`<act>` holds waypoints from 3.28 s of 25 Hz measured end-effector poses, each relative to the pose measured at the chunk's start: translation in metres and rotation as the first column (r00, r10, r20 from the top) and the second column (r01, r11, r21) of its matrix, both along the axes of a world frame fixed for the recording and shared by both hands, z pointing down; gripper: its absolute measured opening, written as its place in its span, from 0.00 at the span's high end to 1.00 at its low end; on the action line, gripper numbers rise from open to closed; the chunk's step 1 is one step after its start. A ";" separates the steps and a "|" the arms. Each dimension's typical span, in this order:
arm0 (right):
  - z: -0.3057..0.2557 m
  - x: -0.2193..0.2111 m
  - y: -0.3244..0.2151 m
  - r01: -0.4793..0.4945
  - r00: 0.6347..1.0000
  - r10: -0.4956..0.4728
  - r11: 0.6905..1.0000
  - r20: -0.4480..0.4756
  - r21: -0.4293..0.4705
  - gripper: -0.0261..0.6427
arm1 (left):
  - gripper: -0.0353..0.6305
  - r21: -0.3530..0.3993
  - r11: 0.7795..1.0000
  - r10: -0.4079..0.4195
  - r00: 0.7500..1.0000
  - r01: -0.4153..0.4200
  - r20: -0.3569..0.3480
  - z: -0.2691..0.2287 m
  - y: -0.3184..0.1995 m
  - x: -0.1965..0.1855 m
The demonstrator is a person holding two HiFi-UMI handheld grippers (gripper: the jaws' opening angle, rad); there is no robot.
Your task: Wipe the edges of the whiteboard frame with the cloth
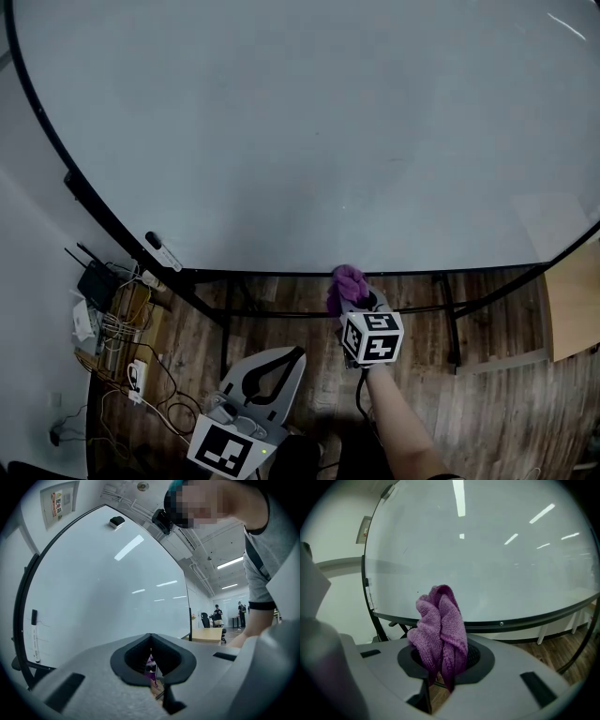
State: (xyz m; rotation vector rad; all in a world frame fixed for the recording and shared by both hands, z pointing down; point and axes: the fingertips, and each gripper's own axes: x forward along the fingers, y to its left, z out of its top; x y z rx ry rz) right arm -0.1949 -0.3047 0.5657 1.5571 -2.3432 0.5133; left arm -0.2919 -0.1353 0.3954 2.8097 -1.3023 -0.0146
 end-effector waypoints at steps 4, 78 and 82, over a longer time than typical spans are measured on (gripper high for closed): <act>0.001 0.016 -0.002 0.004 1.000 -0.004 1.000 0.008 -0.001 0.83 | 0.92 -0.002 1.000 -0.009 1.000 0.009 0.003 0.001 -0.002 0.016; 0.005 0.358 -0.018 -0.123 0.992 0.123 0.992 -0.001 -0.011 0.83 | 0.92 0.010 0.994 0.105 0.994 -0.105 0.006 -0.004 -0.034 0.321; 0.007 0.380 -0.019 -0.140 0.990 0.140 0.990 -0.004 -0.013 0.83 | 0.92 0.008 0.994 0.113 0.994 -0.113 0.006 -0.004 -0.035 0.338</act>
